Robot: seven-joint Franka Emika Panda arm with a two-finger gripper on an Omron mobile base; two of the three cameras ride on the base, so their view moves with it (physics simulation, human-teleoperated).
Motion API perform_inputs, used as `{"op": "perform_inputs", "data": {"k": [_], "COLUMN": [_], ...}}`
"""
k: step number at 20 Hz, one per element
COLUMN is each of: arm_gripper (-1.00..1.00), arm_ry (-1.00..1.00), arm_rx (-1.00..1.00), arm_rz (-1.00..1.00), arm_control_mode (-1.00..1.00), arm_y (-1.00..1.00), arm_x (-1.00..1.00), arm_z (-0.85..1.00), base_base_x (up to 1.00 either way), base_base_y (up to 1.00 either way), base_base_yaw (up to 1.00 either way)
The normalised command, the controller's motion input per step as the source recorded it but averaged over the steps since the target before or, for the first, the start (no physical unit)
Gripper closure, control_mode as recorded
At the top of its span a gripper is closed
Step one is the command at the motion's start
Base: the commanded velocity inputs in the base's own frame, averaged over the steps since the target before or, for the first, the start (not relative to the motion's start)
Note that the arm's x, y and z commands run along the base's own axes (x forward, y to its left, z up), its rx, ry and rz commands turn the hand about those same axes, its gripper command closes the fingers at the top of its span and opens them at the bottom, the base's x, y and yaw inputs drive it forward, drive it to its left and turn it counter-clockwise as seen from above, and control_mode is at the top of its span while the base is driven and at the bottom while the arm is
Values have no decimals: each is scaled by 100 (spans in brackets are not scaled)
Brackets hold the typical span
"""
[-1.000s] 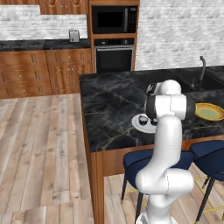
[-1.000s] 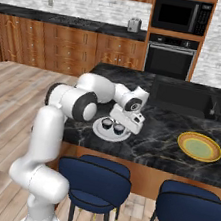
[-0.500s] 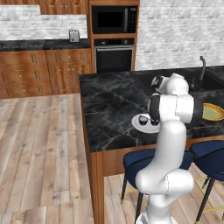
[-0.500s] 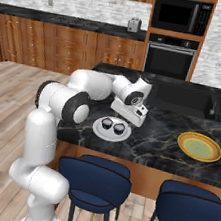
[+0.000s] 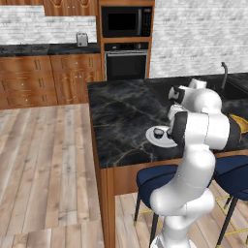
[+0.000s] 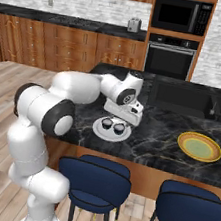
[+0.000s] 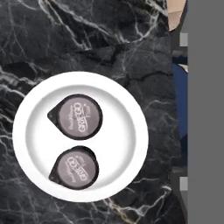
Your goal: Place two yogurt containers on each plate.
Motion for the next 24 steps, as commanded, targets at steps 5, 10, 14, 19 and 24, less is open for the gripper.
{"op": "perform_inputs", "data": {"k": [5, 10, 14, 19, 24], "arm_gripper": [-100, -100, -100, -100, -100], "arm_ry": [-2, 0, 0, 0, 0], "arm_rx": [-5, 0, 0, 0, 0], "arm_rz": [4, 0, 0, 0, 0], "arm_control_mode": [100, 100, 100, 100, 100], "arm_y": [1, 0, 0, 0, 0], "arm_x": [-9, 0, 0, 0, 0], "arm_z": [0, 0, 0, 0, 0], "base_base_x": [2, 0, 1, 18, 46], "base_base_y": [-32, -97, -100, -100, -88], "base_base_yaw": [0, 0, 0, 0, 0]}}
